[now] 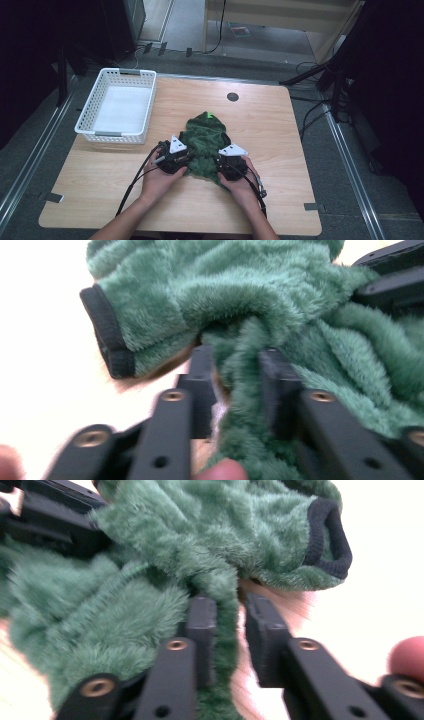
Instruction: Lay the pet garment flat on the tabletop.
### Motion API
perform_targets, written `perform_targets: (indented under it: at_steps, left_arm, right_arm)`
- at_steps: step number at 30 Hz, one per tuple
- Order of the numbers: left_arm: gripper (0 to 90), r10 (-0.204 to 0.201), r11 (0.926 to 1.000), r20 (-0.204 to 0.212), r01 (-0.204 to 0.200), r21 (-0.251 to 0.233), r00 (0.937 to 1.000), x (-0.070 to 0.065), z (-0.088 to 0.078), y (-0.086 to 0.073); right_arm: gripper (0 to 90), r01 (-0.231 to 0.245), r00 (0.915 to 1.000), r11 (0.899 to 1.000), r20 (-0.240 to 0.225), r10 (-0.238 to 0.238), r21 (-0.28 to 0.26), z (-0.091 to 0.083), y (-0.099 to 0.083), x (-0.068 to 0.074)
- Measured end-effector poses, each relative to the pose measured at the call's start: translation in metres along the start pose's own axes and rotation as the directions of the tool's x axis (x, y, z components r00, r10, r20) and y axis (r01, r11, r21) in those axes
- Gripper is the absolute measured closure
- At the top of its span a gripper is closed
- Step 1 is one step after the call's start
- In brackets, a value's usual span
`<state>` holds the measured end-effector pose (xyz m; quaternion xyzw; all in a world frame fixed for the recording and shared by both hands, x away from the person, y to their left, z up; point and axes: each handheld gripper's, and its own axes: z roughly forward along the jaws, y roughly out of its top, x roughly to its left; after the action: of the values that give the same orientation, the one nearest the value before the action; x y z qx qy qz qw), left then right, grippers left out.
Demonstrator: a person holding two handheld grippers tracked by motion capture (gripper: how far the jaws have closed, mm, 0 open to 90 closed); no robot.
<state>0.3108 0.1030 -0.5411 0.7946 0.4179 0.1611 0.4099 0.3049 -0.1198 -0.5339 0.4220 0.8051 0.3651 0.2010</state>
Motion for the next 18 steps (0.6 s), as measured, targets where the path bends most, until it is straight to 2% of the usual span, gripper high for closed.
perform_targets:
  at_steps: [2, 3, 5, 7, 9, 11, 13, 15, 17, 18]
  left_arm:
    - [49.2, -0.052, 0.998, 0.058, 0.054, -0.034, 0.997, 0.006, -0.006, 0.001]
    - [44.3, -0.075, 0.9957, 0.071, 0.078, -0.049, 0.9947, 0.009, -0.01, 0.0]
    - [41.9, -0.117, 0.9902, 0.097, 0.123, -0.065, 0.9884, 0.015, -0.017, -0.001]
    - [39.9, -0.14, 0.9871, 0.117, 0.148, -0.062, 0.9832, 0.017, -0.024, -0.005]
    - [39.9, -0.119, 0.991, 0.126, 0.126, -0.047, 0.9849, 0.013, -0.027, -0.01]
    - [40.0, -0.083, 0.9963, 0.122, 0.085, -0.01, 0.989, 0.009, -0.027, -0.015]
    - [41.9, -0.047, 0.9988, 0.086, 0.046, 0.015, 0.9951, 0.005, -0.025, -0.02]
    - [48.2, -0.038, 0.9989, 0.049, 0.037, 0.03, 0.9981, 0.003, -0.023, -0.025]
    - [58.4, -0.03, 0.9991, 0.05, 0.028, 0.032, 0.9983, 0.003, -0.024, -0.028]
    - [62.1, -0.019, 0.9995, 0.036, 0.018, 0.028, 0.9992, 0.001, -0.025, -0.028]
  right_arm:
    - [61.9, -0.02, 0.9986, 0.999, -0.05, 0.019, -0.029, -0.005, 0.001, -0.003]
    - [60.0, -0.023, 0.9981, 0.999, -0.058, 0.021, -0.04, -0.009, 0.001, -0.005]
    - [57.7, -0.045, 0.9961, 0.997, -0.078, 0.039, -0.066, -0.018, 0.002, -0.009]
    - [56.6, -0.098, 0.9891, 0.992, -0.118, 0.089, -0.081, -0.027, 0.002, -0.014]
    - [56.1, -0.135, 0.9798, 0.987, -0.16, 0.12, -0.086, -0.033, 0.0, -0.017]
    - [55.6, -0.141, 0.9742, 0.988, -0.186, 0.127, -0.063, -0.032, -0.004, -0.015]
    - [56.0, -0.105, 0.9806, 0.994, -0.17, 0.098, -0.031, -0.028, -0.009, -0.008]
    - [58.9, -0.073, 0.9874, 0.997, -0.141, 0.072, 0.004, -0.022, -0.013, 0.0]
    - [70.1, -0.049, 0.9952, 0.999, -0.084, 0.051, 0.023, -0.018, -0.016, 0.005]
    - [74.5, -0.016, 0.9983, 0.999, -0.056, 0.018, 0.027, -0.016, -0.018, 0.006]
